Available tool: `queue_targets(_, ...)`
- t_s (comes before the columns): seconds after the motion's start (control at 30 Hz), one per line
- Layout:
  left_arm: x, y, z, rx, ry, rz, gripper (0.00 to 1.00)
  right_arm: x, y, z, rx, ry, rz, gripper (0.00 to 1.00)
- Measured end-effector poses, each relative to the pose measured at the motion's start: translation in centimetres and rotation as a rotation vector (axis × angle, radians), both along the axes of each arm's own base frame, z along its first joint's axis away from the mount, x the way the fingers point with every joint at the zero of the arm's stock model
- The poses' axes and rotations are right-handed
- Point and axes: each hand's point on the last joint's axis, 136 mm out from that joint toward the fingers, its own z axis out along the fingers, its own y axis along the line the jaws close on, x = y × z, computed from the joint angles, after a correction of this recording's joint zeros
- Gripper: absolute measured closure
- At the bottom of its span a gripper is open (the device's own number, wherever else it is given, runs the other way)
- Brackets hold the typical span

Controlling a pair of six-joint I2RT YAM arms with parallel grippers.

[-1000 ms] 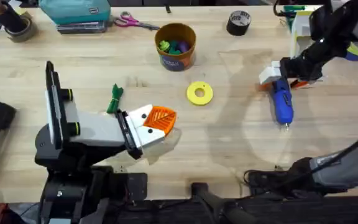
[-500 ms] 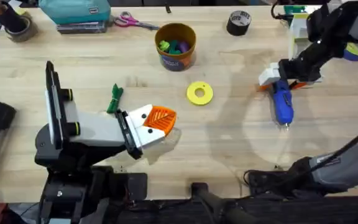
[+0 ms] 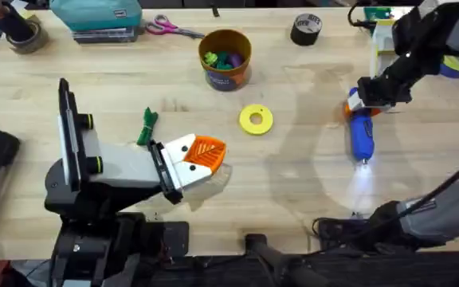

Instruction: Pick up the gripper from the table and insert it into the empty holder that is missing its gripper. Then pick up a screw, insert it into the mounting hole, and use the screwdriver to tighten it. Finally, clean up the table by picking up the vegetable and placing it into the bucket.

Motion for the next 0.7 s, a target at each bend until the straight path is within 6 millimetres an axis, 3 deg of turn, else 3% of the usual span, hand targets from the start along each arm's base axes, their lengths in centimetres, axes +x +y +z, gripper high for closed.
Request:
queue_targets(0.43,0.0,0.0,0.0,0.0,0.0,0.0,0.996,-0.2,0.4,0.8,0.024,0.041,0.001,0.977)
queue_targets(0.6,0.0,0.0,0.0,0.0,0.0,0.0,0.996,2.9,0.0,4.1,0.008,-0.059,0.007,0.977)
queue_targets(0.7,0.0,0.0,0.0,0.0,0.0,0.0,0.996,5.5,0.3,8.0,-0.012,-0.179,0.023,0.977)
